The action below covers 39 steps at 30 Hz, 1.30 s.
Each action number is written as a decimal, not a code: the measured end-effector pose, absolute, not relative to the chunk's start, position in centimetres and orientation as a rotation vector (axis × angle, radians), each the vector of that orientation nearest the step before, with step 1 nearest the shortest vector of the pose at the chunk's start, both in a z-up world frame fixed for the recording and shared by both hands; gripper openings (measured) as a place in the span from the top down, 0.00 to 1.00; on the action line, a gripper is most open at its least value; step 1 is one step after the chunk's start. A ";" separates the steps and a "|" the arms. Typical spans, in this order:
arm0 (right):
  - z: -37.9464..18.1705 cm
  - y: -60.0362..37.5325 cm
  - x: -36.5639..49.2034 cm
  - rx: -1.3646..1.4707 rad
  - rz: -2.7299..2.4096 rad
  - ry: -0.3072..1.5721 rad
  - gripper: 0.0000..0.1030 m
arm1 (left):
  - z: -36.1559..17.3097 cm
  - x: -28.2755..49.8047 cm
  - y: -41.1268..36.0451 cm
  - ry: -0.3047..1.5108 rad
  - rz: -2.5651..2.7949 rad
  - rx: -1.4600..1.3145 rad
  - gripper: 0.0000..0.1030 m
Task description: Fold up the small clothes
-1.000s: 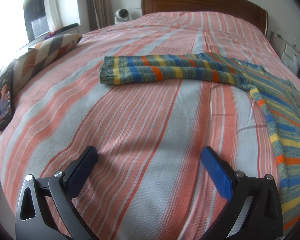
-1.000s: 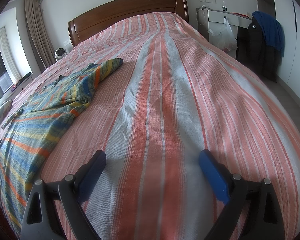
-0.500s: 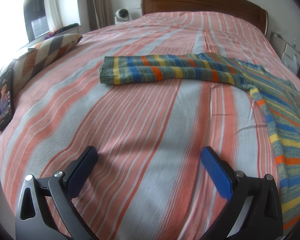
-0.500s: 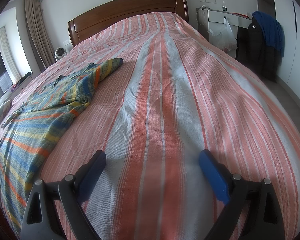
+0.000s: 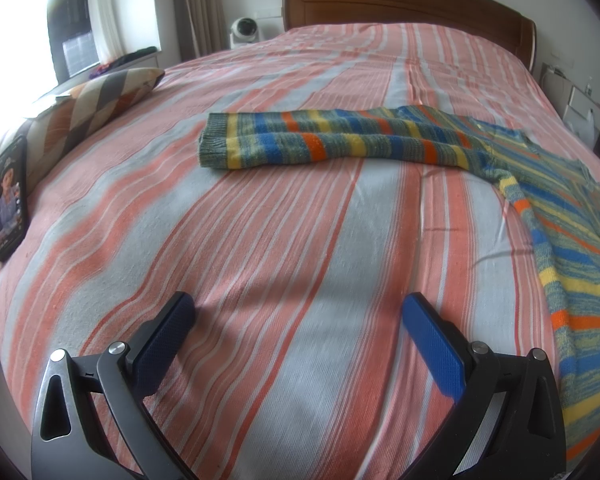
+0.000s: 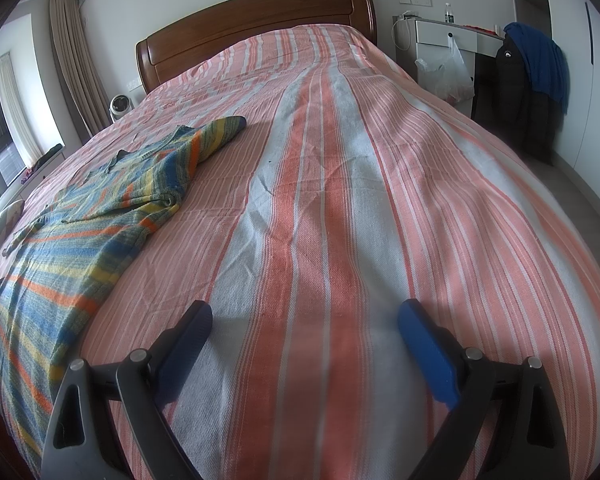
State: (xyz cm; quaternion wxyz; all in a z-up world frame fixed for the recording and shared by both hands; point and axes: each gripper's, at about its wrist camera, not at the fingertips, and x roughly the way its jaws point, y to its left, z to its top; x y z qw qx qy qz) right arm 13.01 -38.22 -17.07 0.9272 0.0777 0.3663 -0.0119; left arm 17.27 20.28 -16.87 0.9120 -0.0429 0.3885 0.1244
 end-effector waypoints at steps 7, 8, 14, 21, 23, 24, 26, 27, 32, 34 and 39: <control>-17.1 -38.2 13.0 0.160 -0.024 0.750 0.09 | -16.9 17.3 20.3 0.800 0.257 -0.087 0.00; -17.1 -38.2 13.0 0.159 -0.024 0.751 0.09 | -16.9 17.2 20.2 0.800 0.257 -0.087 0.00; -17.1 -38.2 12.9 0.159 -0.024 0.751 0.09 | -16.9 17.2 20.1 0.800 0.257 -0.087 0.00; -17.0 -38.3 13.0 0.158 -0.025 0.751 0.09 | -15.6 16.9 21.1 0.906 0.168 -0.164 0.01; -17.1 -38.2 13.0 0.156 -0.027 0.754 0.09 | -14.3 16.6 22.6 0.908 0.094 -0.256 0.01; -17.1 -38.2 13.1 0.154 -0.028 0.756 0.09 | -13.4 16.6 24.1 0.895 0.069 -0.318 0.01; -17.2 -38.2 13.1 0.153 -0.027 0.757 0.08 | -12.1 17.1 26.7 0.882 0.065 -0.389 0.01; -17.2 -38.2 13.1 0.155 -0.026 0.756 0.08 | -11.4 17.8 28.4 0.876 0.075 -0.427 0.01; -17.2 -38.4 13.0 0.159 -0.023 0.752 0.08 | -11.6 22.6 34.8 0.932 0.168 -0.566 0.01; -17.2 -38.3 13.0 0.158 -0.024 0.753 0.08 | -12.3 25.2 35.9 0.984 0.182 -0.566 0.02; -17.2 -38.2 13.1 0.149 -0.030 0.758 0.08 | -13.6 29.0 33.7 1.049 0.231 -0.494 0.34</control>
